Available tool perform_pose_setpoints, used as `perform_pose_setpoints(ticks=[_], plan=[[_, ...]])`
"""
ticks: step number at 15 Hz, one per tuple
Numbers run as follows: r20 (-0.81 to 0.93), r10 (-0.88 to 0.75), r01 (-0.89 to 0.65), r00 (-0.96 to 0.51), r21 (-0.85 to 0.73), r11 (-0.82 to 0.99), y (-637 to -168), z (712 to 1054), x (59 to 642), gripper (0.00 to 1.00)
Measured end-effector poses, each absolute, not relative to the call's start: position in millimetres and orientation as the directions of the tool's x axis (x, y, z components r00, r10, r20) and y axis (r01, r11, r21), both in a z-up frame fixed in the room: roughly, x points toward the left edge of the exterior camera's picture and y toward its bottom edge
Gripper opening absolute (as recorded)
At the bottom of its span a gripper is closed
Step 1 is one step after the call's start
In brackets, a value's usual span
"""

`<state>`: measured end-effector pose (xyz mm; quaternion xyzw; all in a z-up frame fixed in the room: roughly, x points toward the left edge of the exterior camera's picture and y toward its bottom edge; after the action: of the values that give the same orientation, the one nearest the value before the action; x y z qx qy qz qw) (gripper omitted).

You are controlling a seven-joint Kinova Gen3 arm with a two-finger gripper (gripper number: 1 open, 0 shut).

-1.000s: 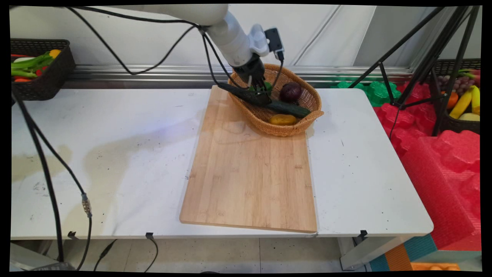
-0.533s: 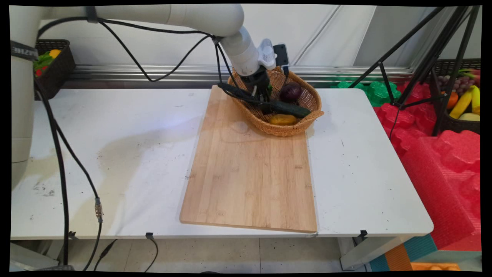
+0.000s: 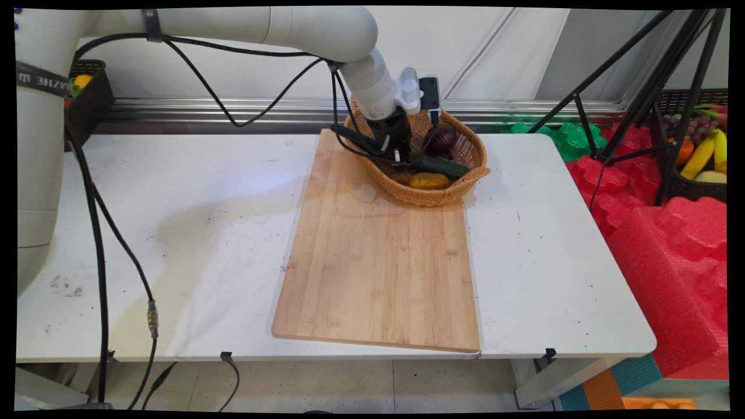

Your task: Place the picked object on the cutting board

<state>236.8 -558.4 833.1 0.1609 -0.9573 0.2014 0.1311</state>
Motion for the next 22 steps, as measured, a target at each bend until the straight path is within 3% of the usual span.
perform_pose_setpoints(ticks=[6, 13, 22], plan=[[0.306, -0.216, -0.329, -0.927, -0.392, 0.859, -546, 850, 237, 0.00], [0.356, -0.218, -0.368, -0.908, -0.434, 0.822, -499, 908, 243, 0.00], [0.479, -0.358, -0.541, -0.802, -0.327, 0.775, -412, 944, 260, 0.00]])
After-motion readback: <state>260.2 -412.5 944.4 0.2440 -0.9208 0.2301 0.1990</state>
